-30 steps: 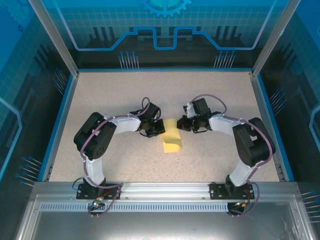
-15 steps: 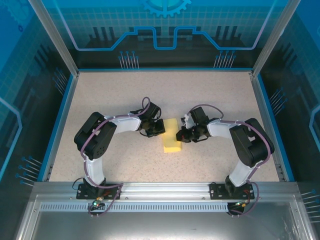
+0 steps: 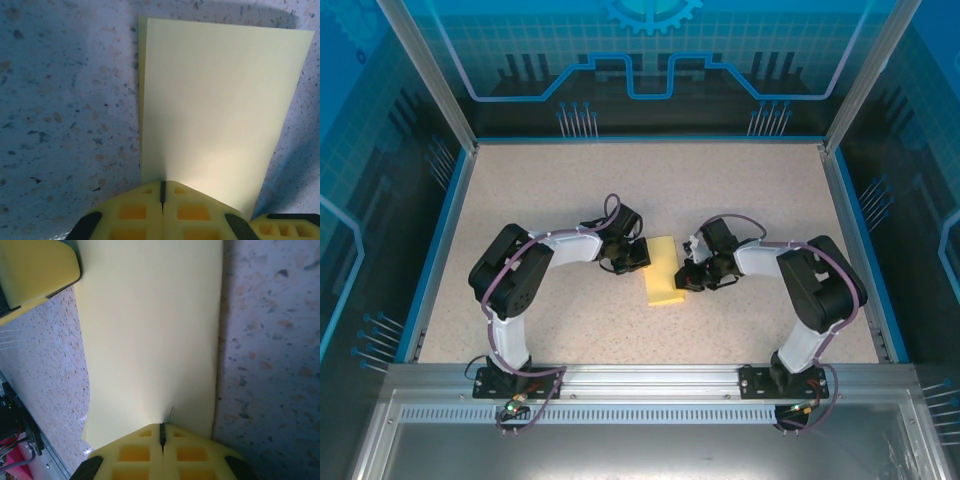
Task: Fold a paper plane with a square sheet of paper (pick it up from the middle)
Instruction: Fold the square sheet of paper in half at the center of the table, then rotate the square sheet of paper at the center of the table.
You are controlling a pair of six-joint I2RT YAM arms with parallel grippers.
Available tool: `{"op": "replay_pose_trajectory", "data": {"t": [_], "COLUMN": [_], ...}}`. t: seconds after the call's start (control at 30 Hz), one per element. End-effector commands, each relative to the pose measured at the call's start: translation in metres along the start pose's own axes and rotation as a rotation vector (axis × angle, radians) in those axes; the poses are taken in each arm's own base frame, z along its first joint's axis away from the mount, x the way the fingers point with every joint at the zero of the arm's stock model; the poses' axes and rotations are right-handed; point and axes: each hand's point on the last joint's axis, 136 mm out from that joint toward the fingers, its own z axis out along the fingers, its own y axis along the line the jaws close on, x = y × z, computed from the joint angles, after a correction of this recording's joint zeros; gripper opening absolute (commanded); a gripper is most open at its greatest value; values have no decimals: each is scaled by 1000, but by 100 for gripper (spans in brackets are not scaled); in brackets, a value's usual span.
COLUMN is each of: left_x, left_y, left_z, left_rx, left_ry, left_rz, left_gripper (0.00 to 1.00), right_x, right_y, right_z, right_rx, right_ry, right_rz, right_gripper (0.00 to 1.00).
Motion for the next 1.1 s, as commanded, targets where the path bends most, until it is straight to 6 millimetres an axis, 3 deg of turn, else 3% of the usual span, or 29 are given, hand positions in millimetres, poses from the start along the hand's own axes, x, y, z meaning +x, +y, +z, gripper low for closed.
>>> {"op": "replay_pose_trajectory", "data": {"t": [0.0, 0.1, 0.37, 0.53, 0.63, 0.83, 1.07], "left_x": [49, 49, 49, 49, 48, 45, 33], "left_y": [106, 107, 107, 107, 106, 88, 60], "left_z": [19, 20, 20, 19, 20, 13, 7], "left_rx": [-372, -375, -379, -379, -374, -317, -238], "left_ry": [143, 143, 146, 145, 144, 140, 120], "left_rz": [-77, -77, -78, -75, -73, -45, 25], "left_gripper": [0, 0, 0, 0, 0, 0, 0], "right_x": [16, 24, 57, 63, 56, 16, -6], "right_y": [2, 1, -36, -39, -26, 31, 28], "right_z": [-6, -8, -4, -13, -23, -53, -31], "right_rx": [8, 5, 143, 176, 153, 44, 63], "right_ry": [30, 49, 121, 106, 74, -89, -95], "right_rz": [1, 12, 86, 87, 64, -58, -42], "right_gripper": [0, 0, 0, 0, 0, 0, 0]}}
